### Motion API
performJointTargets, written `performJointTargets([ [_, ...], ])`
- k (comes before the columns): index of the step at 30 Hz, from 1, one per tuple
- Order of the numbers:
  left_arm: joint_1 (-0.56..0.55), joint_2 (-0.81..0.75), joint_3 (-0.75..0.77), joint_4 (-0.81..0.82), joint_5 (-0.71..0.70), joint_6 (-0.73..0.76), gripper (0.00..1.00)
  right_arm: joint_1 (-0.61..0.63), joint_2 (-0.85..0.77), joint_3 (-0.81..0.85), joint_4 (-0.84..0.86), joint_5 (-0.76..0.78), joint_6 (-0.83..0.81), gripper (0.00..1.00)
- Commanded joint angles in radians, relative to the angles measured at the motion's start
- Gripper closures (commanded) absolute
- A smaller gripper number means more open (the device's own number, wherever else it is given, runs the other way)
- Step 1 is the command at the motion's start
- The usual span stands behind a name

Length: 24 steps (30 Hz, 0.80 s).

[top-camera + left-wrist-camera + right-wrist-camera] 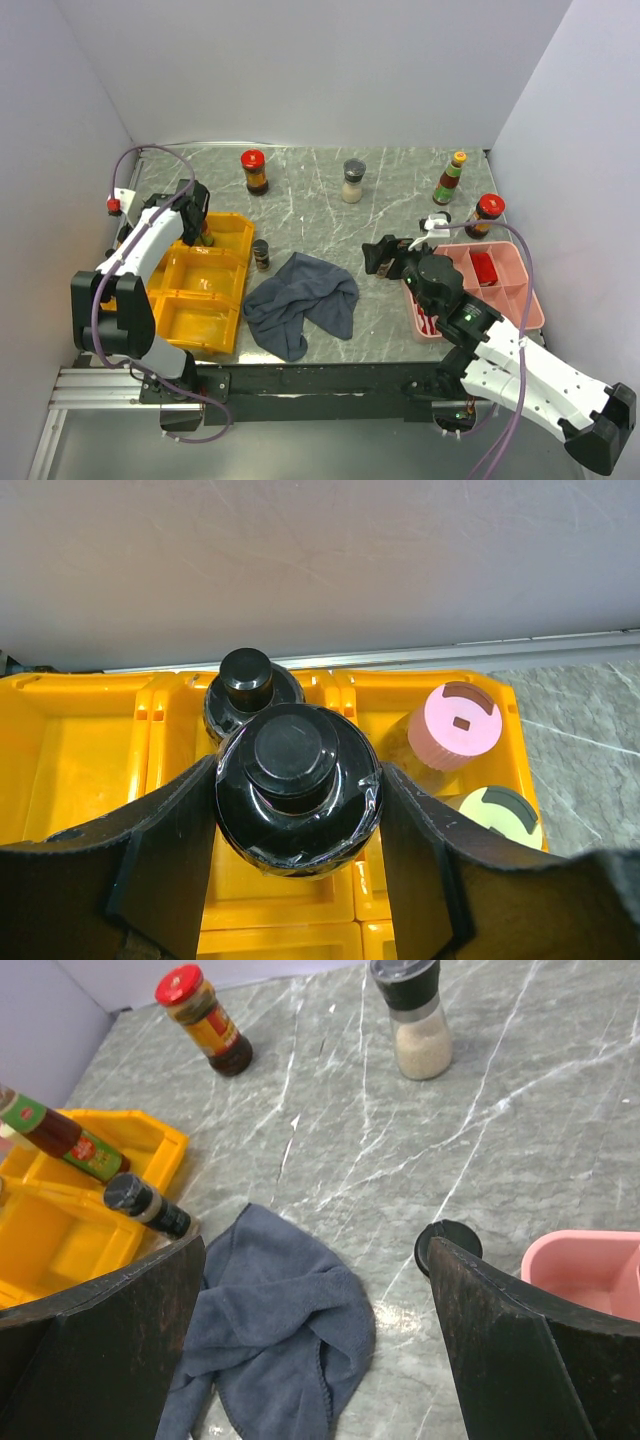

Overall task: Organize the condiment bottles
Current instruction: Place the bottle in the storage box.

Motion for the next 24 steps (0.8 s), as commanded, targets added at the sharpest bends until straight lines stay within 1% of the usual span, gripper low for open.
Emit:
performJointTargets([
  [1, 0.007, -0.007, -0.021, -0.020, 0.056, 0.065, 0.99, -0.003, 0.014, 0.055, 0.039, -0.008, -0.001, 0.00],
  [6, 0.007, -0.049, -0.092, 0.143, 0.102, 0.215, 0.99, -0.001, -0.003, 0.051, 0.041, -0.004, -0.003, 0.00],
  [9, 0.007, -0.070, -0.138, 0.218, 0.123, 0.272, 0.99, -0.001, 0.011, 0.057, 0.041, -0.011, -0.004, 0.00],
  [11, 0.009, -0.064, -0.138, 0.208, 0.113, 0.267, 0.99, -0.001, 0.017, 0.063, 0.041, -0.017, -0.003, 0.00],
  [14, 0.009, -0.035, -0.113, 0.142, 0.102, 0.215, 0.99, -0.001, 0.026, 0.068, 0.041, -0.024, -0.001, 0.00],
  [20, -0.002, -0.026, -0.107, 0.129, 0.145, 0.224, 0.99, -0.003, 0.035, 0.078, 0.033, -0.027, -0.004, 0.00],
  [22, -0.003, -0.024, -0.087, 0.084, 0.148, 0.206, 0.99, -0.003, 0.040, 0.094, 0.023, -0.030, -0.006, 0.00],
  [24, -0.002, -0.012, -0.037, 0.039, 0.137, 0.186, 0.99, -0.001, 0.043, 0.100, 0.007, -0.030, -0.006, 0.00],
])
